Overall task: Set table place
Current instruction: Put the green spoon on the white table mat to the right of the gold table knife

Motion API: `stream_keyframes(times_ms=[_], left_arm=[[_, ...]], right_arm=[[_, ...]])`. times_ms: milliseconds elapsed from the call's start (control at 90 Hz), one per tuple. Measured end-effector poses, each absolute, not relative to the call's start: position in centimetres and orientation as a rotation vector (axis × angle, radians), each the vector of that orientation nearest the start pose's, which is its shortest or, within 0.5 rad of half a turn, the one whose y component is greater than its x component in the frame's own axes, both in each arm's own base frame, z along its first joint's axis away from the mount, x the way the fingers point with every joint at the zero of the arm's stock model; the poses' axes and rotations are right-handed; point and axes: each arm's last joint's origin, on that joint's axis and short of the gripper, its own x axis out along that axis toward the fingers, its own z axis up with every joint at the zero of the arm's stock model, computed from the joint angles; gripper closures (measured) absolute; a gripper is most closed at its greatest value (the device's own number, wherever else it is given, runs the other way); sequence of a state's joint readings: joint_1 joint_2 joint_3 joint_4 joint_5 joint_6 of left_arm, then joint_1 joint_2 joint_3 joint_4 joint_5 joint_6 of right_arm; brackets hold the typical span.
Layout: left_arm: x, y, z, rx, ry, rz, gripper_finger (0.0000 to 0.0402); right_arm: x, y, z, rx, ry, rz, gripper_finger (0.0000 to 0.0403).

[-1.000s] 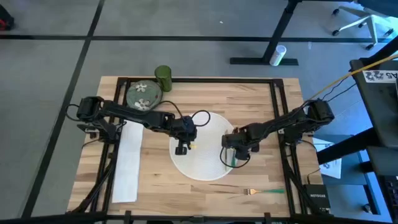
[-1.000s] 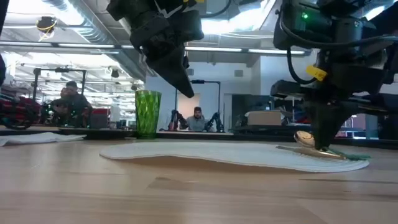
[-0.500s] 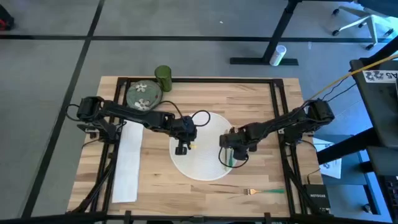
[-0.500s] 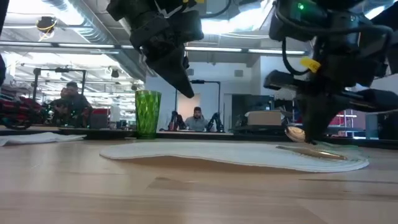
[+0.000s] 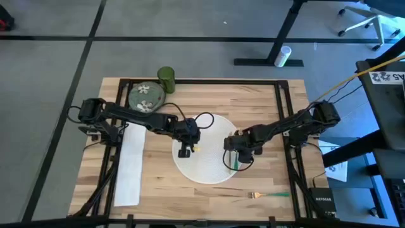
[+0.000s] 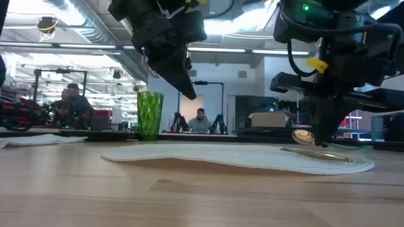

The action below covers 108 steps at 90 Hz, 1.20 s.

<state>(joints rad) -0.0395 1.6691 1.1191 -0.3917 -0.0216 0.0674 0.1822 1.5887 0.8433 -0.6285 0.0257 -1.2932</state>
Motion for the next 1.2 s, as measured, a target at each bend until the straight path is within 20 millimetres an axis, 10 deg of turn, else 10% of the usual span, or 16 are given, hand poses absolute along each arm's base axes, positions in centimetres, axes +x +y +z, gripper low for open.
stream_keyframes(times_ms=[533,1200], left_arm=[[34.1,-1.3,21.0,0.092,0.958,-0.049,0.0402],[34.1,-1.3,21.0,0.092,0.967,-0.049,0.0402]], right_arm=[[26.0,4.7,15.0,-1.219,1.103,0.983,0.0346],[26.5,4.3,17.4,-1.207,1.298,0.829,0.0397]])
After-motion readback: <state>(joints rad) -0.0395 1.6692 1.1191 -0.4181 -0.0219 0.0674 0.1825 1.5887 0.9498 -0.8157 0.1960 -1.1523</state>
